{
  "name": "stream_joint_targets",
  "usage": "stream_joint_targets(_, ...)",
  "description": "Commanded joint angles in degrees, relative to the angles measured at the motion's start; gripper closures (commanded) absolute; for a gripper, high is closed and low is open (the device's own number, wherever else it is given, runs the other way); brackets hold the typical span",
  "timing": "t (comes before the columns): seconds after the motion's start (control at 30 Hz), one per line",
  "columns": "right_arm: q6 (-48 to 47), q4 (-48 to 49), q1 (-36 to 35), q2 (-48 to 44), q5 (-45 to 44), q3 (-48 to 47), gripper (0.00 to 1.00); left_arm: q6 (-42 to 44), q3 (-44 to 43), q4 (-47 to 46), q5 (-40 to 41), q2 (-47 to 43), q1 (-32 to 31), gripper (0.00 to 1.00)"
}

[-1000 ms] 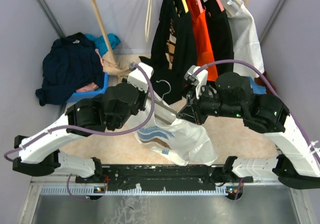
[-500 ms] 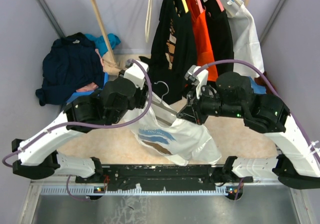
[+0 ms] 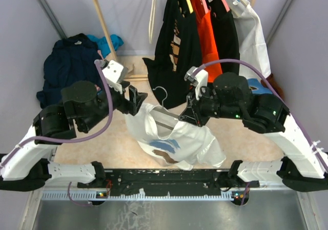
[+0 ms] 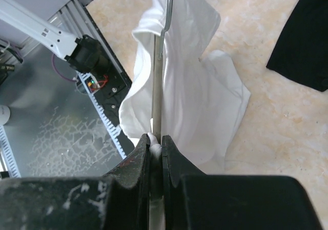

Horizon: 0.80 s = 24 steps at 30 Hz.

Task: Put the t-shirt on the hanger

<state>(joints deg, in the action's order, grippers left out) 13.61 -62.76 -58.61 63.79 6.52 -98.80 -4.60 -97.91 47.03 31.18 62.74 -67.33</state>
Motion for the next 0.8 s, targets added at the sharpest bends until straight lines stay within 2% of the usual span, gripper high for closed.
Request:
stream_joint_targets(0.0,1.2,3.0,0.2,1.8,-1.8,-4.1,1.0,0.2,-0.2,-1.5,-2.6,-1.2,0.3,0.24)
stream_joint_targets(0.23,2.1,3.4,0.2,4.4,-4.0,-6.5,1.0,-2.2,1.0,-2.1,-9.0,-1.4,0.3,0.26)
stream_joint_targets(0.37,2.4,4.5,0.1,5.4,-5.5,-6.6,1.0,-4.4,3.8,-2.2,-9.8,-1.7,0.3,0.29)
stream_joint_targets(0.47,2.4,5.7,0.2,4.9,-6.6,-2.7,1.0,-6.7,6.8,-2.2,-7.6,-2.1,0.3,0.29)
stream_joint_targets(0.6,3.6,9.7,0.2,0.2,-5.1,7.0,1.0,-10.7,11.5,-1.4,-6.1,-3.3,0.3,0.3)
stream_joint_targets(0.77,4.8,10.7,0.1,-2.4,-4.9,11.9,1.0,-20.4,19.0,0.1,-6.4,-7.3,0.2,0.35)
